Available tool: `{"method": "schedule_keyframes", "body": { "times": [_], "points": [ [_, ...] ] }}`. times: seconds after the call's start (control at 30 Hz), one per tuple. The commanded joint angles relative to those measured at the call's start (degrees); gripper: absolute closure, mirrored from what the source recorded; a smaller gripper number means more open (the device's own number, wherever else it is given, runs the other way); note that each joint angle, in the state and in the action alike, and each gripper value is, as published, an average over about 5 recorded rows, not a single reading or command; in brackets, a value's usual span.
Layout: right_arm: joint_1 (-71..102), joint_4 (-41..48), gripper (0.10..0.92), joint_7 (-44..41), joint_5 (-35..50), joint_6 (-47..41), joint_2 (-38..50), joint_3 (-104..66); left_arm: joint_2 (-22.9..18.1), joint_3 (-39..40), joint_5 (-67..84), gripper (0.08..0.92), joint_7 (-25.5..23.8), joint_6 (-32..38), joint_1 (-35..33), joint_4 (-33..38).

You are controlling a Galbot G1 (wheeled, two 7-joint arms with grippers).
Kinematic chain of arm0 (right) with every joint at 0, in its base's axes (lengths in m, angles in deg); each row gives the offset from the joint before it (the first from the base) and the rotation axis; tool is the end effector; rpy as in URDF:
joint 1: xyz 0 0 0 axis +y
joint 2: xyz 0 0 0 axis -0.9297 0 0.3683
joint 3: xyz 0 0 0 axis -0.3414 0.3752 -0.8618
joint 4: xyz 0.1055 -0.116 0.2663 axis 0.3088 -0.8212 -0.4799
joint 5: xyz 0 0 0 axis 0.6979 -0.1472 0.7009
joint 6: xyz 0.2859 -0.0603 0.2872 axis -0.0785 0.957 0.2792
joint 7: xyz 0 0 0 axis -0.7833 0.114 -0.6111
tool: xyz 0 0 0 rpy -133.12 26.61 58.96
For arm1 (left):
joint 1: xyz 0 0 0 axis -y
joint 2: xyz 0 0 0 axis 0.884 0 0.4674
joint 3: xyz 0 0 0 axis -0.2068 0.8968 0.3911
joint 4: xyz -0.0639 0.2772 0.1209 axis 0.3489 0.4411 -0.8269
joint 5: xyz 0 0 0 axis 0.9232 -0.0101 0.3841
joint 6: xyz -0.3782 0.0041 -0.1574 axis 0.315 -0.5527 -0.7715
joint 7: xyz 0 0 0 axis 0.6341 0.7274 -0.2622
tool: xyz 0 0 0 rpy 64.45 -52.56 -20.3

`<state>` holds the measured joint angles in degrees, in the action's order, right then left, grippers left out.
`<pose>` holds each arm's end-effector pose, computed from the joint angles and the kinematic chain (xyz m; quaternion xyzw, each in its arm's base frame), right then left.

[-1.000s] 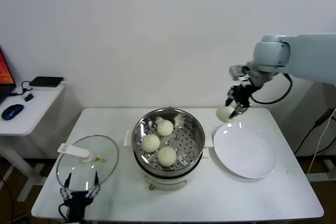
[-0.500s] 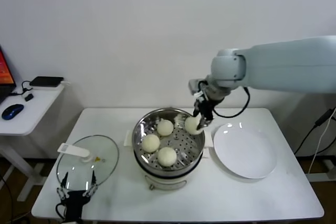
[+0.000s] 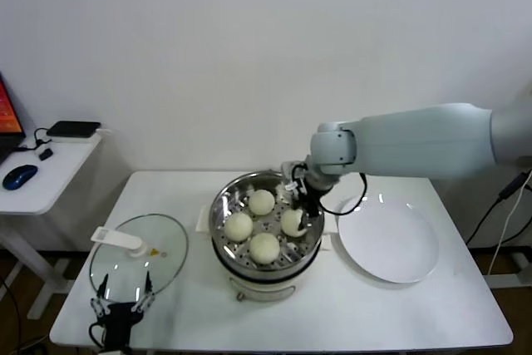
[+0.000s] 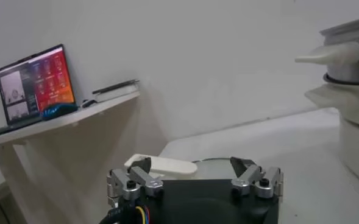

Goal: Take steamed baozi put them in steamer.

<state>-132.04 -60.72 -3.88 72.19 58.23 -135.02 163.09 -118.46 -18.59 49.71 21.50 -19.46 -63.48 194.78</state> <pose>0.4925 0.1350 -0.1277 0.5472 -0.5134 0.5475 0.3706 0.1981 0.0880 -0.3738 0.1202 -0.9799 -0.1336 0.0863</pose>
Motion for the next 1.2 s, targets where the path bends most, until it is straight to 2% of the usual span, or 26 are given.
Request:
{"method": "schedule_keyframes", "body": {
  "times": [0.03,0.23,0.4,0.53,0.6,0.77,0.87,1.03,1.1,1.2],
  "points": [
    [5.78,4.23,0.470,1.92,-2.06,-0.65,-1.21,-2.05,-0.97,-0.03,-0.13,0.177,0.08,0.20,-0.03,-0.41],
    [2.87,2.37,0.425,0.15,0.07,1.15,0.50,-1.91,-1.01,-0.10,-0.24,0.177,0.05,0.14,-0.34,-0.09],
    [-5.20,-0.48,0.275,-5.30,4.15,2.68,5.34,-1.17,-1.09,-0.23,-0.23,0.177,-0.06,-0.28,-0.87,0.82],
    [-12.92,-2.51,0.211,-5.62,6.09,3.55,10.36,-0.85,-1.45,-0.05,0.29,0.177,-0.23,-1.00,-1.13,1.92],
    [-14.35,-4.02,0.205,-0.40,8.76,3.04,13.94,-2.77,-1.71,0.06,0.39,0.177,-0.24,-1.17,-1.07,2.26],
    [-10.45,-11.93,0.203,23.25,14.01,5.77,27.16,-10.97,-1.92,0.28,0.31,0.177,-0.07,-1.06,-0.48,1.72],
    [-6.93,-16.75,0.202,31.08,14.89,9.38,34.80,-12.36,-1.86,0.33,0.23,0.177,-0.01,-0.93,0.07,0.95],
    [12.20,-20.02,0.203,36.71,10.55,14.06,47.44,-27.54,-1.65,0.31,0.06,0.177,-0.03,-0.36,0.44,0.33],
    [28.82,-20.50,0.203,38.12,8.69,17.04,51.19,-42.22,-1.59,0.21,0.01,0.177,-0.04,0.06,0.48,-0.03],
    [64.14,-21.31,0.203,38.93,4.72,22.94,52.67,-73.64,-1.55,0.03,-0.05,0.177,-0.03,0.77,0.57,-0.74]
  ]
}}
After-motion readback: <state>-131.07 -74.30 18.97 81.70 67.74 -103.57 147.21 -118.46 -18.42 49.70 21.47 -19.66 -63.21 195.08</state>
